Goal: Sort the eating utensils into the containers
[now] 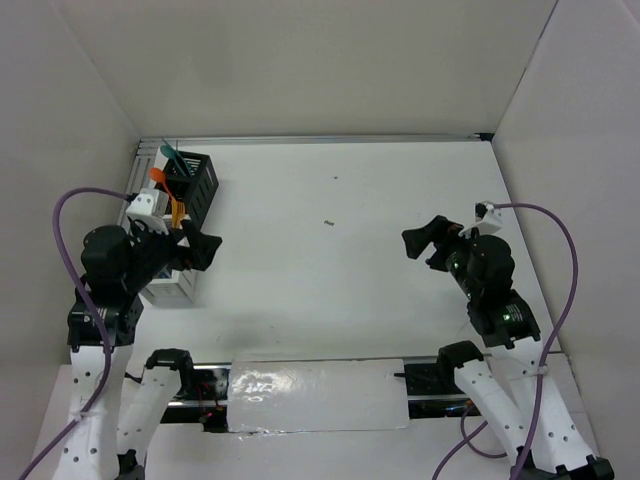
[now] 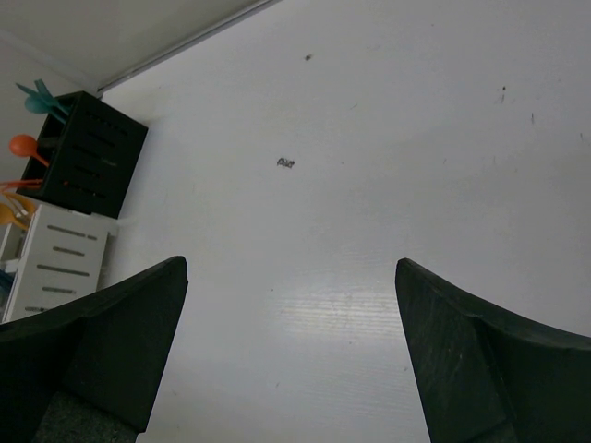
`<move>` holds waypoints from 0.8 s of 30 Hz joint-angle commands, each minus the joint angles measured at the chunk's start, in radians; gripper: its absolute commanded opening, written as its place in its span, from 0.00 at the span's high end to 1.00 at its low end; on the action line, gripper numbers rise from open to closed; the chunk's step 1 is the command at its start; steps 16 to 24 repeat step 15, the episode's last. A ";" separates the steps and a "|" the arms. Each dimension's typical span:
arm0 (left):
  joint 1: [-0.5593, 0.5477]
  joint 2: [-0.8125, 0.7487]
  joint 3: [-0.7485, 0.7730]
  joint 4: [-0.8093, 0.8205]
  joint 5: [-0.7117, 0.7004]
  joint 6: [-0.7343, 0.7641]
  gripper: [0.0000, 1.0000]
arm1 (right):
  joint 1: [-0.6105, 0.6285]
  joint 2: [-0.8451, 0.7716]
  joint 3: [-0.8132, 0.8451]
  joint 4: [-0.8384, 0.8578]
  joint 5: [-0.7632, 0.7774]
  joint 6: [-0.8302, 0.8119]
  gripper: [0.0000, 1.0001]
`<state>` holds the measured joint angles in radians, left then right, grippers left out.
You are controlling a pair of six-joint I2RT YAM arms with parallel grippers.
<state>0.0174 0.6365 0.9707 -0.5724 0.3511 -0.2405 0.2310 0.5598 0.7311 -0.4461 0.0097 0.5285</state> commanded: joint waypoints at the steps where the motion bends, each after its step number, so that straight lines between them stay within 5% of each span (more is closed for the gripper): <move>1: -0.011 -0.035 -0.026 -0.011 0.034 0.003 0.00 | -0.005 -0.040 -0.022 -0.016 -0.033 0.019 0.00; 24: -0.074 -0.057 -0.049 0.011 0.015 0.033 0.00 | -0.005 -0.061 0.004 -0.034 -0.033 -0.010 0.00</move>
